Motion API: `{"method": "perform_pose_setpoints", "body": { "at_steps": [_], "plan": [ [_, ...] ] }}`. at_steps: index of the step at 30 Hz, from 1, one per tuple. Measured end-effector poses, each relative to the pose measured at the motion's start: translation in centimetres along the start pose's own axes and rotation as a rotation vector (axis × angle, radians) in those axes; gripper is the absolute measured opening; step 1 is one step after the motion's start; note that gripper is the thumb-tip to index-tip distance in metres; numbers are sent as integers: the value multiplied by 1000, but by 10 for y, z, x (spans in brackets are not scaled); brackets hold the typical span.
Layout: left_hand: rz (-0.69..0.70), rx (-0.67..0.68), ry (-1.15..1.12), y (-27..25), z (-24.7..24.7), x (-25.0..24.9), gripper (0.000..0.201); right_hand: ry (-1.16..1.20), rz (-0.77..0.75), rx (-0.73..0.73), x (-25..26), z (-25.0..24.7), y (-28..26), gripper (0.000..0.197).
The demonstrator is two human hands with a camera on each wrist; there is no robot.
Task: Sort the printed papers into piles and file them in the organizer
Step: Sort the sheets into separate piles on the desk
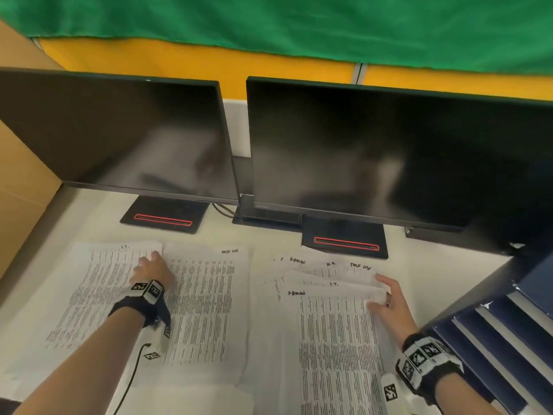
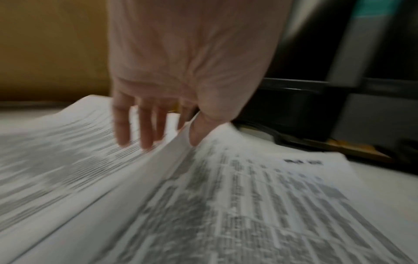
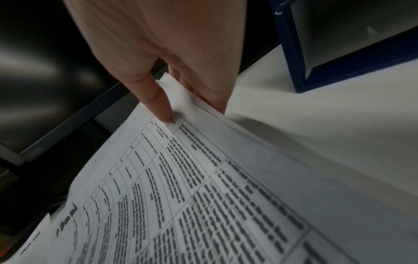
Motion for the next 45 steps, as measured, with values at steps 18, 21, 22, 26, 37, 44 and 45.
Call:
{"method": "perform_pose_setpoints", "body": {
  "at_steps": [18,21,22,26,37,44,45],
  "plan": [
    [787,310,81,-139,68,-179,31,-118,8,1,-10,-4,-4,10],
    [787,308,7,-138,64,-178,33,-135,6,25,-7,-2,-3,9],
    [793,316,-37,-139,63,-178,31,-153,3,38,-5,1,-3,8],
    [864,373,-97,-150,57,-182,27,-225,-80,14,2,5,1,13],
    [1150,345,80,-200,53,-218,24,-276,-138,-24,12,8,8,12],
    [1034,108,181,-175,55,-223,42,-361,-162,-22,11,-1,3,9],
    [1034,96,178,-175,54,-222,40,-367,-164,-30,11,-2,3,9]
  ]
}}
Point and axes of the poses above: each hand's wrist, its own y-axis towards the middle knuckle, its own z-axis out of the palm, x = y × z, the point moved 4 cm from there along y, towards the middle knuckle, and after that the axes turned 13 degrees about -z, right-handed, at the moved point
